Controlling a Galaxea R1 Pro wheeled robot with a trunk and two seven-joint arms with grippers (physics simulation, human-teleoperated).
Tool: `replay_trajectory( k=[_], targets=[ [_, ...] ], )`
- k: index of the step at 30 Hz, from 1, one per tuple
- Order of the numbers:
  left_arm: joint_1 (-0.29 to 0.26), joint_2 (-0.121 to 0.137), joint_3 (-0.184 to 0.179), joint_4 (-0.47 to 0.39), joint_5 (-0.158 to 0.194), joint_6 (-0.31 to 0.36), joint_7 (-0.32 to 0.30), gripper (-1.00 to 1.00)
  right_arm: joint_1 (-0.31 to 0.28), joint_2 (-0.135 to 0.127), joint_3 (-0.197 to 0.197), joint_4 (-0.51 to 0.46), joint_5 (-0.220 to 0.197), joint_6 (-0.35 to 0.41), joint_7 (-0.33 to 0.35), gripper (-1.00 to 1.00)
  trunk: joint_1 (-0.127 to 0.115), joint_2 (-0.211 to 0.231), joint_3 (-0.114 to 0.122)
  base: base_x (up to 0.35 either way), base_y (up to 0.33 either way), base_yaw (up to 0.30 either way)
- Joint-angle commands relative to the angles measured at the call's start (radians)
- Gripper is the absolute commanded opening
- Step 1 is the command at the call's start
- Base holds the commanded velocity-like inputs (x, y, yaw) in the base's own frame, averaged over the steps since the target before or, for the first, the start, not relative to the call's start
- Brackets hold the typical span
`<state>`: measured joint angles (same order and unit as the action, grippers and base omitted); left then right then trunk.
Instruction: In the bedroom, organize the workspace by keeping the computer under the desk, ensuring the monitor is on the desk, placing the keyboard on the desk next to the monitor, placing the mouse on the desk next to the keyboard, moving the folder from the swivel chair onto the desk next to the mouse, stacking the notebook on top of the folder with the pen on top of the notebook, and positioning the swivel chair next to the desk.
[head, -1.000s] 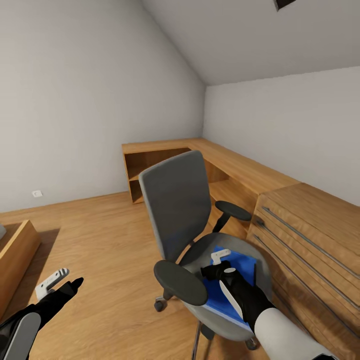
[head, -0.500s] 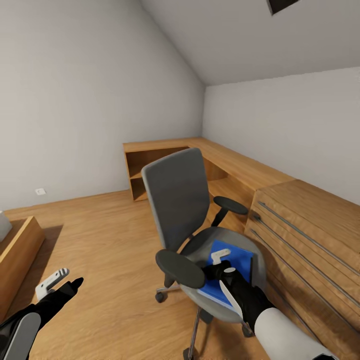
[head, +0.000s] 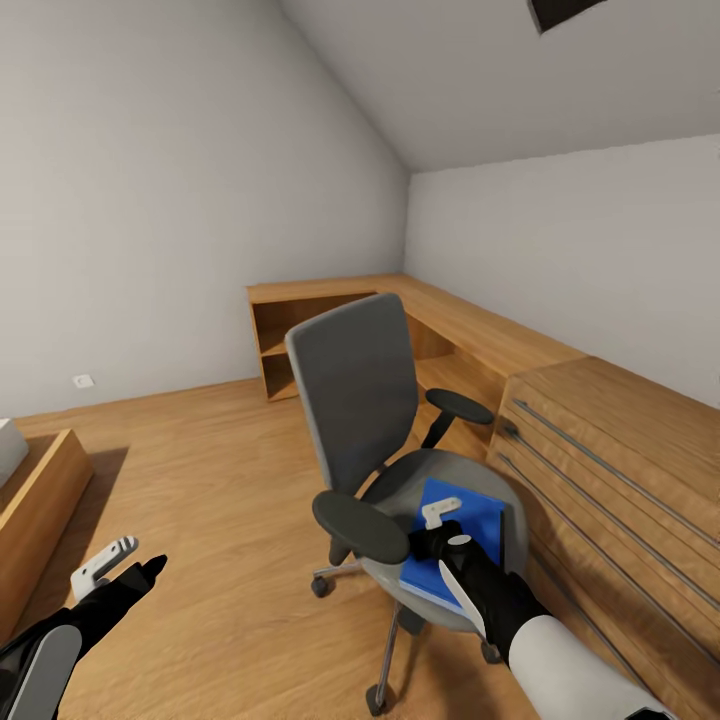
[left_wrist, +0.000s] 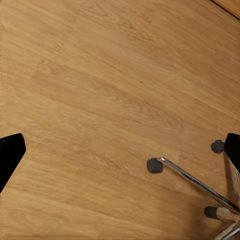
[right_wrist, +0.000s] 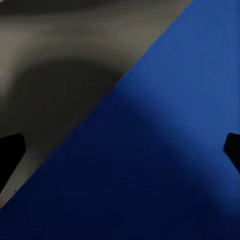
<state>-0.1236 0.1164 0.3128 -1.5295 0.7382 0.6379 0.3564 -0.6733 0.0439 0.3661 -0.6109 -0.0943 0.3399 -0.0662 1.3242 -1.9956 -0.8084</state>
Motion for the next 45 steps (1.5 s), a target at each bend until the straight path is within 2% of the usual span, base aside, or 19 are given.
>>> replay_trajectory(
  k=[1,33,45],
  targets=[
    [-0.001,0.000,0.000,-0.001,0.011,0.003,0.009,1.00,0.000,-0.001,0.005,0.023,-0.018,0.004,-0.006,1.00,0.000,0.000,-0.001,-0.050,0.000,0.000],
    [-0.001,0.000,0.000,-0.001,0.012,0.003,0.009,1.00,0.000,-0.001,0.005,0.023,-0.018,0.004,-0.006,1.00,0.000,0.000,-0.001,-0.032,0.000,0.000],
    [-0.001,0.000,0.000,0.000,0.013,0.003,0.009,1.00,0.000,-0.001,0.005,0.023,-0.017,0.003,-0.006,1.00,0.000,0.000,-0.001,-0.152,0.000,0.000]
  ],
)
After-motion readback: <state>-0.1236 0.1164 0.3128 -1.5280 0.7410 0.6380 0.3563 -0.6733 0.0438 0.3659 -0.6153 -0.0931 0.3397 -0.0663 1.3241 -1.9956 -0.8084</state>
